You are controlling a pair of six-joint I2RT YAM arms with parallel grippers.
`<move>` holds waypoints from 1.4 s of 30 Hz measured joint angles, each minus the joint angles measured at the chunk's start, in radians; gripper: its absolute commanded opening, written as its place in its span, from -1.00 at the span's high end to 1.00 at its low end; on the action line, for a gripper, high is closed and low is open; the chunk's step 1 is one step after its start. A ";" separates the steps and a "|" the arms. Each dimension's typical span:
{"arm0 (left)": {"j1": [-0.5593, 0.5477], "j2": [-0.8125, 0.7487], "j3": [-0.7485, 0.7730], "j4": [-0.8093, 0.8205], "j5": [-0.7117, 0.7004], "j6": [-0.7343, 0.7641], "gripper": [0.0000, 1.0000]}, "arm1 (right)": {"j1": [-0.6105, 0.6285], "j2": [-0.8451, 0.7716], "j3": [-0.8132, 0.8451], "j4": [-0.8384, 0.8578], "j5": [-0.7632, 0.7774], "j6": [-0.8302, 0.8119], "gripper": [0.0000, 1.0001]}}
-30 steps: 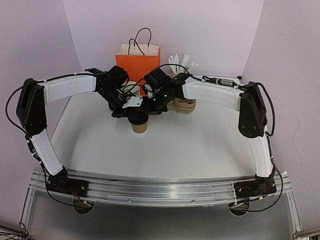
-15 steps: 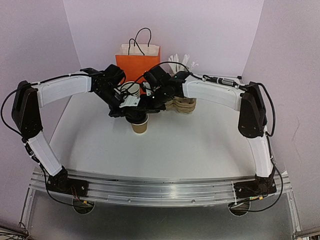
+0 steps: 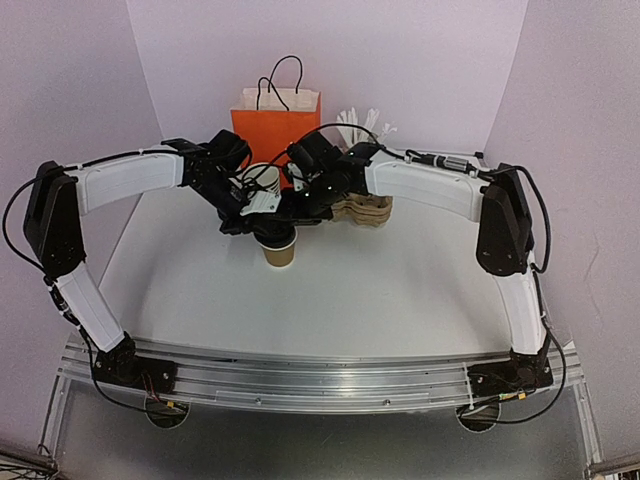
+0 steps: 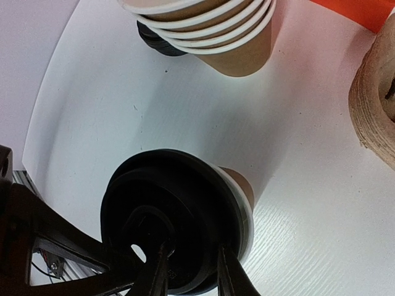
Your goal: Pack the takeout coffee
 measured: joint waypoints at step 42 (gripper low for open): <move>0.037 0.037 -0.083 0.097 0.132 -0.033 1.00 | -0.002 0.001 -0.084 0.067 -0.013 0.027 0.57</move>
